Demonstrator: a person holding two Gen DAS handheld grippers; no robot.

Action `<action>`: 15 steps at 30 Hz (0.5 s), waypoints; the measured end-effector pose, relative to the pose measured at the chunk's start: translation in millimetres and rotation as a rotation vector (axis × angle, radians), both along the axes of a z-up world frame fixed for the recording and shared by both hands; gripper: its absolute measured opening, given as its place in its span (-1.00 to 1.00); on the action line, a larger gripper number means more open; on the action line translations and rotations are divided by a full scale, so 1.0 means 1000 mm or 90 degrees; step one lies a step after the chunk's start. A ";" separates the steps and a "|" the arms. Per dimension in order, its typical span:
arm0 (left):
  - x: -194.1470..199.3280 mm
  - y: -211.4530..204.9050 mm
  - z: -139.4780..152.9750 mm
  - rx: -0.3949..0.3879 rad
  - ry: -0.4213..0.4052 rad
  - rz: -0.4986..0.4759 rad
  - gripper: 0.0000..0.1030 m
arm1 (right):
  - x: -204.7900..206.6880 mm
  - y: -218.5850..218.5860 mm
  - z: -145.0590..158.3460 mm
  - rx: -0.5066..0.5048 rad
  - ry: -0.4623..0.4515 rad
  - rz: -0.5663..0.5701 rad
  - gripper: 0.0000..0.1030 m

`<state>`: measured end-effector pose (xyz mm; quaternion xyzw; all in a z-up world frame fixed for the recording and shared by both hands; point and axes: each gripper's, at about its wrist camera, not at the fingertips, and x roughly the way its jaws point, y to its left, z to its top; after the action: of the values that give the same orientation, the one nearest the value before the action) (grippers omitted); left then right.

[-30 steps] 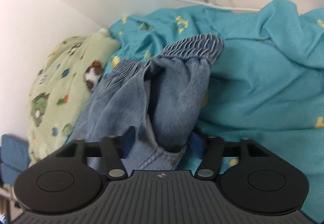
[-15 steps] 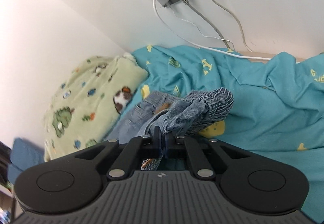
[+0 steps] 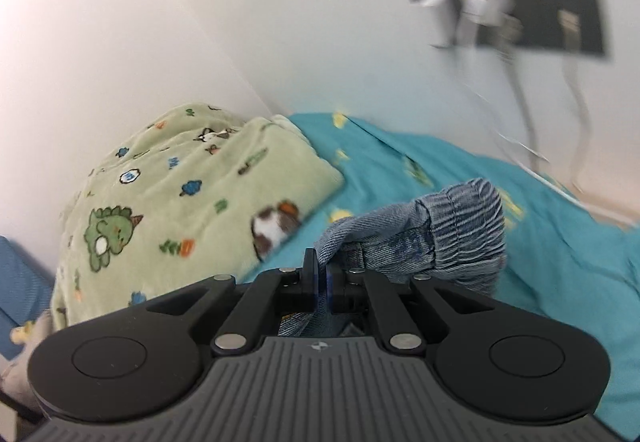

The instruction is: Fold clothes

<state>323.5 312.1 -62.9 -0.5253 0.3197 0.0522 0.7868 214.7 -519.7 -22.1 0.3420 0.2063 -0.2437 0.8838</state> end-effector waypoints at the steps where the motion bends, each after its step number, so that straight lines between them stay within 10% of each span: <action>1: 0.018 -0.003 -0.004 0.010 0.007 -0.005 -0.98 | 0.020 -0.001 -0.002 -0.004 0.003 -0.001 -0.94; 15: 0.188 -0.052 -0.095 0.185 0.080 -0.098 -0.96 | 0.228 -0.016 -0.106 -0.124 0.148 0.041 -0.95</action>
<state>511.8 260.4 -158.1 -0.3757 0.3966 0.0699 0.8347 442.2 -535.7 -128.0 0.2176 0.2934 -0.2716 0.8904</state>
